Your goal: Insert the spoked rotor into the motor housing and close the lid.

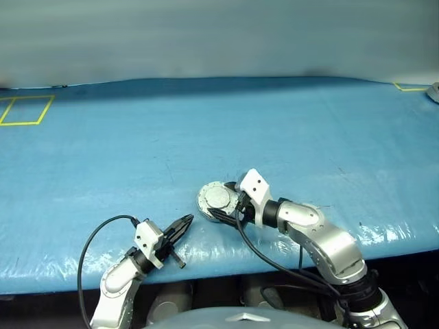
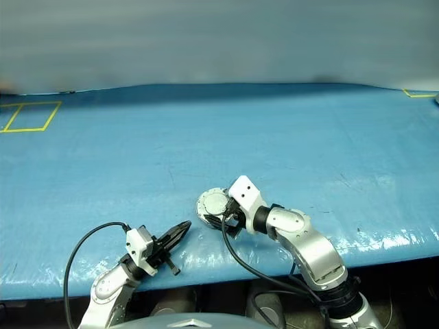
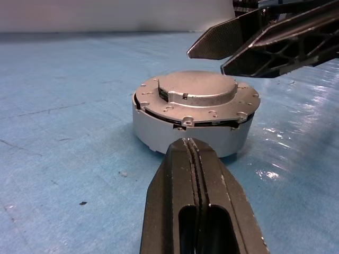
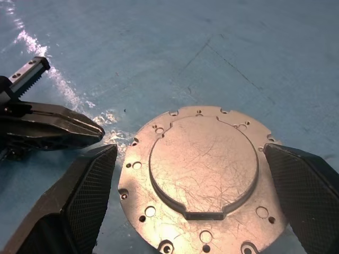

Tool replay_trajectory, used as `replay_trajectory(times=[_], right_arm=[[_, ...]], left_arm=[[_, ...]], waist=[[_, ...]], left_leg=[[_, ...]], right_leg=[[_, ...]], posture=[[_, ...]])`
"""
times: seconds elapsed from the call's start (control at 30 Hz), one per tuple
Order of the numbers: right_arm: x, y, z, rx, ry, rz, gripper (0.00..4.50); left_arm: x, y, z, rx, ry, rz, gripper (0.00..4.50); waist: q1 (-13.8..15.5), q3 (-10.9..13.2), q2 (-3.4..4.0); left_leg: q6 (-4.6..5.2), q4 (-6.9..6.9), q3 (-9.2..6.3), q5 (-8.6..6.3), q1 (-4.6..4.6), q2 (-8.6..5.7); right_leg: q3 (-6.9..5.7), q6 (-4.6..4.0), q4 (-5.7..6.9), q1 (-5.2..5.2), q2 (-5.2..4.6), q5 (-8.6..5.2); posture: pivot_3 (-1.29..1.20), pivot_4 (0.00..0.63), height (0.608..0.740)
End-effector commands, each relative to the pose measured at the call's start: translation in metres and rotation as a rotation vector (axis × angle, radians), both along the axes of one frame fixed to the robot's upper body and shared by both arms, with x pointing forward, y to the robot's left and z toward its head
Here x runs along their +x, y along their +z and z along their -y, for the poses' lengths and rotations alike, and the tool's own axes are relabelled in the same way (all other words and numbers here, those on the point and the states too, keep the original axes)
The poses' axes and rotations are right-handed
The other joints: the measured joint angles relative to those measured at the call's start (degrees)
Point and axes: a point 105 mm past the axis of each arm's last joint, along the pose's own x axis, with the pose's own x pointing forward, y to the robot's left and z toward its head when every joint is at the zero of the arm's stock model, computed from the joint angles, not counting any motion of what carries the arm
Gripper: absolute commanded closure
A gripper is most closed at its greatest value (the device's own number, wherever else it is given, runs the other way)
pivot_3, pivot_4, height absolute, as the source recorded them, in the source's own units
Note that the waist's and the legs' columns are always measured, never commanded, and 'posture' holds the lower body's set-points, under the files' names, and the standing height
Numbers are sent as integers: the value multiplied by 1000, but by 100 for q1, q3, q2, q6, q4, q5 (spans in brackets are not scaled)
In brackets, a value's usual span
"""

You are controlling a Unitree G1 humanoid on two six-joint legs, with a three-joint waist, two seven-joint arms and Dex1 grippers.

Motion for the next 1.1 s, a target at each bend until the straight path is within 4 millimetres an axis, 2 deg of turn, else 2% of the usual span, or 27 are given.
replay_trajectory(times=[0.03, 0.23, 0.47, 0.57, 0.63, 0.67, 0.97, 1.1], right_arm=[[7, 7, -1, -18, 10, 76, 19], [14, 5, 2, -54, 45, 129, 19], [11, 0, 2, -52, 128, 127, 19], [11, -1, 0, -45, 138, 124, 605], [10, 0, -2, -28, 140, 125, 1271], [10, 1, -3, -20, 138, 127, 1465], [14, 17, -6, 69, 75, 131, 1461], [11, 15, -6, 62, 71, 117, 1461]], left_arm=[[1, 4, -4, 2, 12, 34, 4500], [0, -9, -12, 16, 19, 17, 4500], [0, -17, -16, 29, 28, 14, 4500], [1, -16, -14, 30, 33, 15, 4500], [1, -14, -11, 28, 34, 15, 4500], [2, -14, -11, 28, 35, 15, 4500], [1, -14, -12, 33, 39, 5, 4500], [1, -15, -13, 34, 38, 3, 4500]], waist=[[0, 0, 0], [4, -1, 1], [1, -11, 18], [1, -15, 24], [1, -16, 26], [0, -16, 26], [1, -15, 26], [1, -15, 27]], left_leg=[[0, 0, 0, 0, 0, 0], [0, 0, -2, 0, 1, 0], [0, 0, -2, 0, 11, 3], [0, 0, -3, 0, 12, 4], [0, 0, -3, 0, 12, 4], [0, 0, -3, 0, 12, 4], [0, 0, -3, 0, 11, 4], [0, 0, -4, 0, 11, 4]], right_leg=[[0, 0, 0, 0, 0, 0], [-4, 0, -1, 2, 1, 0], [-5, 0, 2, 13, 1, 0], [-5, 0, 2, 13, 1, 0], [-5, 0, 2, 13, 1, 0], [-5, 0, 2, 13, 2, 0], [-4, 0, 2, 11, 1, 0], [-4, -1, 2, 10, 2, 0]], posture=[[0, 150, 740], [0, 150, 740], [0, 150, 740], [0, 150, 740], [0, 150, 740], [0, 150, 740], [0, 150, 740], [0, 150, 740]])
